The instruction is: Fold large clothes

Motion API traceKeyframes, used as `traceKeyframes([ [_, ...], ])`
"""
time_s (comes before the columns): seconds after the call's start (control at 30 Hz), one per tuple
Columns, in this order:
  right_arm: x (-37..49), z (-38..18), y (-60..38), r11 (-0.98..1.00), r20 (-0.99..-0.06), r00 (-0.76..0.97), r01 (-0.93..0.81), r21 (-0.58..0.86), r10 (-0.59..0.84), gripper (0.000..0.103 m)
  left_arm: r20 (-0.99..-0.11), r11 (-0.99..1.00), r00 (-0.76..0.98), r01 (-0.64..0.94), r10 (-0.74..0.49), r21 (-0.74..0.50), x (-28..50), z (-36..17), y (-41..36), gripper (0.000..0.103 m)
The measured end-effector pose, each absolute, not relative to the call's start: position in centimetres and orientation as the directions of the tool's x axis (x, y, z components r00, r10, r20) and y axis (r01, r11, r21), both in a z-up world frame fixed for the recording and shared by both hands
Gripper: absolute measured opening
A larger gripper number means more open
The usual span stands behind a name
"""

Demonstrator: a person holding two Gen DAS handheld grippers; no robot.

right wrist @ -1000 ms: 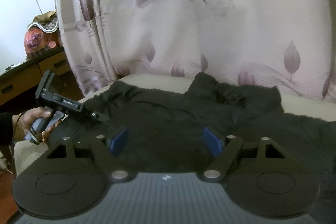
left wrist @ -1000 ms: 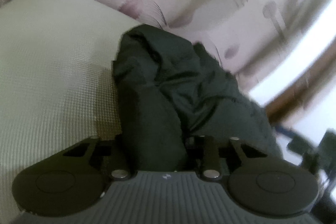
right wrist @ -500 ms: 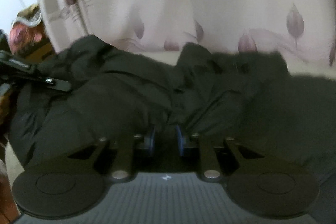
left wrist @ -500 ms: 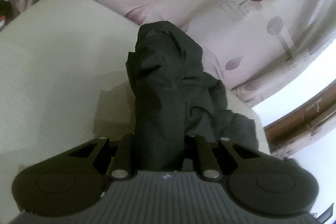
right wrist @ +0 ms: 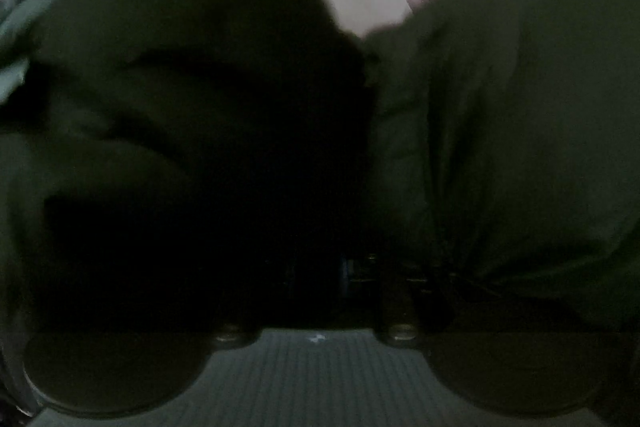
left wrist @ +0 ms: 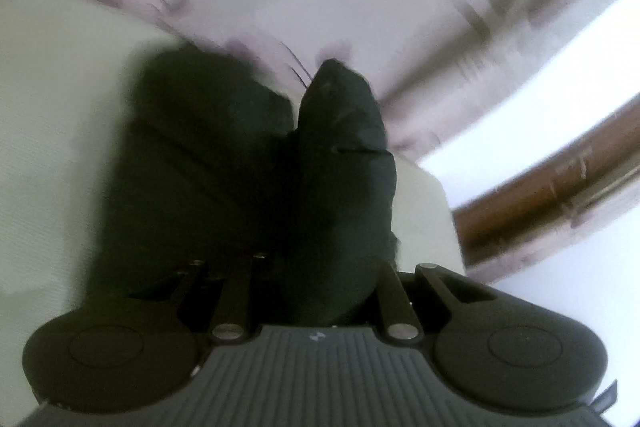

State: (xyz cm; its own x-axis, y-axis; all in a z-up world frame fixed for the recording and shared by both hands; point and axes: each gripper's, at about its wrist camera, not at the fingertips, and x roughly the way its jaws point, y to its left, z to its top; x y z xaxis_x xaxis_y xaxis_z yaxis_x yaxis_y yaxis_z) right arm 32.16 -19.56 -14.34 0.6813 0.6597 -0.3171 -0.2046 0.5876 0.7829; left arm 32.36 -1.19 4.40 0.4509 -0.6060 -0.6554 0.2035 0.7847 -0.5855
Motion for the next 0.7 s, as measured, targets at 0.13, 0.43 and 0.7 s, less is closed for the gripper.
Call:
traceKeyframes([
  [0.13, 29.9, -14.2, -23.7, 0.512, -0.26, 0.703, -0.17, 0.842, 0.662, 0.02, -0.666, 0.784, 0.417, 0.263, -0.618, -0.563, 32.2, 2.8, -5.8, 0.017],
  [0.43, 21.5, -14.6, -35.6, 0.419, -0.125, 0.773, -0.193, 0.887, 0.622, 0.039, -0.544, 0.709, 0.462, 0.365, -0.7, -0.603, 29.7, -3.0, -5.5, 0.018],
  [0.7, 23.4, -9.7, -36.5, 0.341, -0.082, 0.724, -0.22, 0.914, 0.685, 0.072, -0.498, 0.7, 0.501, 0.4, -0.708, -0.591, 28.1, -4.0, -5.4, 0.022],
])
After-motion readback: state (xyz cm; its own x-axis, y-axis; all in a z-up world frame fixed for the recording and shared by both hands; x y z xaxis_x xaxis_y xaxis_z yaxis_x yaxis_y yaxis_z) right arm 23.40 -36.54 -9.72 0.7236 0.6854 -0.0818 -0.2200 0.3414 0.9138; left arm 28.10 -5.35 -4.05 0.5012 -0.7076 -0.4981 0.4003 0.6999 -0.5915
